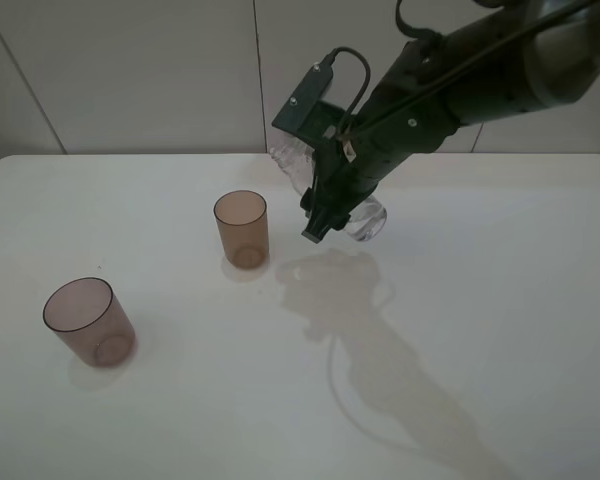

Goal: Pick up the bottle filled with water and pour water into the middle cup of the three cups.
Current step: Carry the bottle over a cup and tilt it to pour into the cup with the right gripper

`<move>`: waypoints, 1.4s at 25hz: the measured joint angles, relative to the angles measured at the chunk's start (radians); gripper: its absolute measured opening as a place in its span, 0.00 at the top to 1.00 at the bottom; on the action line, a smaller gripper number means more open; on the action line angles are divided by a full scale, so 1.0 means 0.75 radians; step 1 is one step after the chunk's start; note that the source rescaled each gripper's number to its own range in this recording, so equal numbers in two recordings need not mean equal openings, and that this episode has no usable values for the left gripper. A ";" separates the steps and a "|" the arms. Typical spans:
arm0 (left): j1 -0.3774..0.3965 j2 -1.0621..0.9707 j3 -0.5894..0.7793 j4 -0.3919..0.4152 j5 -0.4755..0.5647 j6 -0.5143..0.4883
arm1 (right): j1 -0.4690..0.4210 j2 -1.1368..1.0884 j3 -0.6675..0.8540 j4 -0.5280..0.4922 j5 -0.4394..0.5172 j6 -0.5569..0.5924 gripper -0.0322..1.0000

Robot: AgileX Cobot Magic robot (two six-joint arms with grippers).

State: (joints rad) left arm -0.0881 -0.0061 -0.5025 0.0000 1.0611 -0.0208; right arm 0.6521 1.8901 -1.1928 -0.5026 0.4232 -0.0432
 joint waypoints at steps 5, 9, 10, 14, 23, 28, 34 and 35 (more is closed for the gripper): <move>0.000 0.000 0.000 0.000 0.000 0.000 | 0.002 0.060 -0.034 -0.249 0.069 0.111 0.96; 0.000 0.000 0.000 0.000 0.000 0.000 | 0.033 0.096 -0.034 -0.442 0.106 0.221 0.96; 0.000 0.000 0.000 0.000 0.000 0.000 | 0.044 0.105 -0.034 -0.487 0.111 0.251 0.96; 0.000 0.000 0.000 0.000 0.000 0.000 | 0.081 0.147 -0.071 -0.604 0.173 0.311 0.96; 0.000 0.000 0.000 0.000 0.000 0.000 | 0.169 0.213 -0.165 -0.743 0.245 0.320 0.96; 0.000 0.000 0.000 0.000 0.000 0.000 | 0.183 0.275 -0.235 -0.799 0.317 0.320 0.96; 0.000 0.000 0.000 0.000 0.000 0.000 | 0.201 0.282 -0.249 -0.897 0.324 0.320 0.96; 0.000 0.000 0.000 0.000 0.000 0.000 | 0.201 0.282 -0.251 -0.914 0.327 0.320 0.96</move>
State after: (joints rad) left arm -0.0881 -0.0061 -0.5025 0.0000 1.0611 -0.0208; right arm 0.8025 2.1017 -1.3809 -1.1877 0.6688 0.1965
